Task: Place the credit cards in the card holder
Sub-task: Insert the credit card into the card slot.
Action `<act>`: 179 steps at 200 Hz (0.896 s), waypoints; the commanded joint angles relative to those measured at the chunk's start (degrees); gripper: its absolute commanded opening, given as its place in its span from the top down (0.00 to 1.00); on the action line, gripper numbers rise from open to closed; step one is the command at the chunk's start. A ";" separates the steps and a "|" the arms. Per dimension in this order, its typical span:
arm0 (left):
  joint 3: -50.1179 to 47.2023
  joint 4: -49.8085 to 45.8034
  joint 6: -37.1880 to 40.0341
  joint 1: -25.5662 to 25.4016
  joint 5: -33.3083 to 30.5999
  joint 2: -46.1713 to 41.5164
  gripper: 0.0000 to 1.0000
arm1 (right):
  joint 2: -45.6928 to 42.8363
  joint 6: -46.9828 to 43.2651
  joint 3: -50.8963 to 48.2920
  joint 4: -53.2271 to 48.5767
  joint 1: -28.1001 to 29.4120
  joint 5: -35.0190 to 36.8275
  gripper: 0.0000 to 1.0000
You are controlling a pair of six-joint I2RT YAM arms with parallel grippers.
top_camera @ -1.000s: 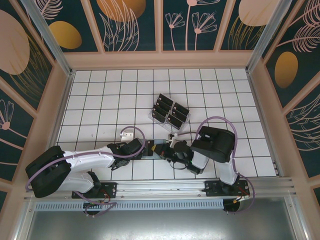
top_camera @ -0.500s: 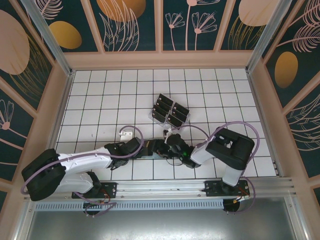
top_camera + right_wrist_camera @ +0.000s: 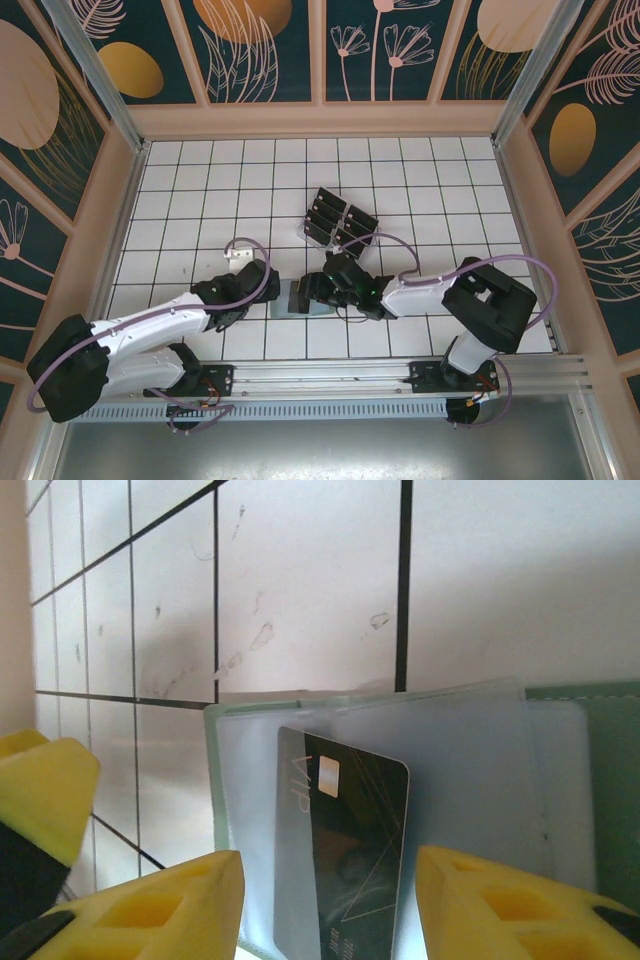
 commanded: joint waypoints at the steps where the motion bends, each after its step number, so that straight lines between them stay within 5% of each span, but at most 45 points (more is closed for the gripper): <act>1: 1.25 -1.82 2.33 0.47 0.87 0.71 0.02 | -0.89 -3.28 2.73 -6.99 -0.36 2.42 0.54; 140: -3.28 -0.01 0.75 0.42 3.72 1.64 0.02 | 3.70 -4.21 5.73 -9.32 -0.07 1.75 0.69; 179: -3.99 1.65 0.66 0.48 4.47 2.99 0.01 | 4.98 -4.47 6.61 -8.63 -0.05 1.12 0.80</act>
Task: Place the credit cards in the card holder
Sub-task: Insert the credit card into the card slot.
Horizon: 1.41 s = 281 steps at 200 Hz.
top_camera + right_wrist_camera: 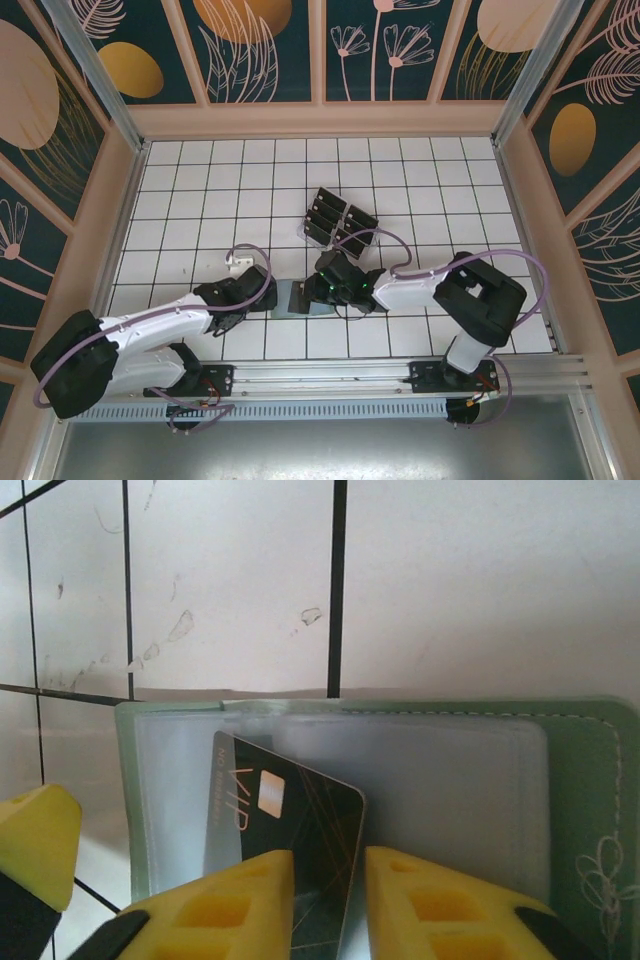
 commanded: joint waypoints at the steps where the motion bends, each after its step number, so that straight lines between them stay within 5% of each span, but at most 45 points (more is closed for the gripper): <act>1: -0.88 1.69 -0.08 0.23 0.62 0.92 0.02 | 1.39 -0.84 1.68 0.15 0.03 0.22 0.80; 116: -1.52 4.63 0.36 0.08 1.62 3.70 0.02 | 5.33 -1.98 5.85 -0.04 1.06 -1.94 0.89; 153: -0.83 3.85 0.53 0.12 1.31 3.12 0.02 | 4.58 -3.02 7.00 -2.20 1.72 -1.42 0.68; 192: 0.74 -0.17 0.37 0.09 -1.26 -0.34 0.02 | -0.44 -3.55 5.88 -4.52 1.68 1.15 0.61; 224: 1.73 -3.30 0.62 0.12 -3.36 -1.44 0.01 | -1.63 -4.18 5.97 -6.30 1.87 1.71 0.62; 281: 3.28 -6.45 0.28 0.11 -4.03 1.13 0.01 | -0.09 -4.86 6.17 -6.85 2.36 1.14 0.77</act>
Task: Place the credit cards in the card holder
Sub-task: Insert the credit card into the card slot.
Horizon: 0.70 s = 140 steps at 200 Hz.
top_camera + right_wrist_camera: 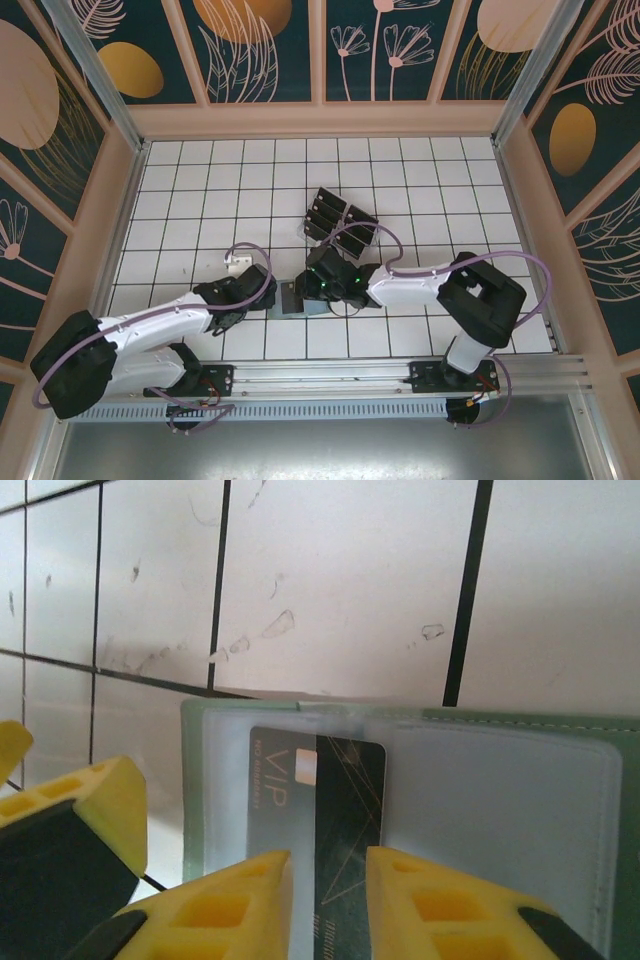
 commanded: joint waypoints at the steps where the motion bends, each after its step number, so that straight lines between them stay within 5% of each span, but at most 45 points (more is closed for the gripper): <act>1: 1.97 -3.69 0.25 0.13 -1.43 1.32 0.01 | 0.42 -0.83 0.50 -1.28 0.58 0.94 0.77; 140: 0.98 -2.12 -0.92 0.04 -1.44 6.56 0.01 | 4.73 -1.11 1.07 1.12 0.86 -1.58 0.84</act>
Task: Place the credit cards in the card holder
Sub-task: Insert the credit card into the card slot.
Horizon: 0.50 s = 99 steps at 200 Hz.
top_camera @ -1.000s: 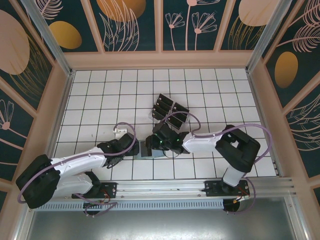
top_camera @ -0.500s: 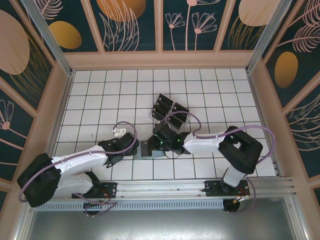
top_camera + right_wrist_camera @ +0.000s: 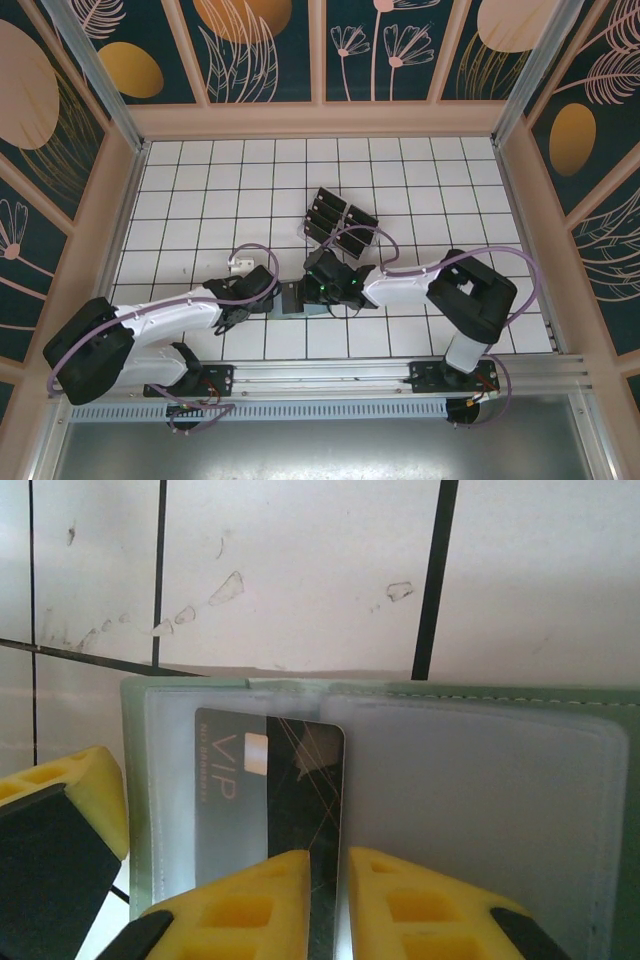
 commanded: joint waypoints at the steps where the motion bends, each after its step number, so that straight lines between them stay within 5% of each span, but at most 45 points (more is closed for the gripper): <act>1: -0.27 0.23 -0.71 0.05 -0.96 0.92 0.01 | 1.59 -0.98 1.07 1.01 0.64 -0.89 0.84; 99: -1.20 2.41 -0.49 -0.02 -0.05 2.16 0.01 | 4.19 -0.79 3.51 1.78 1.52 -2.13 0.90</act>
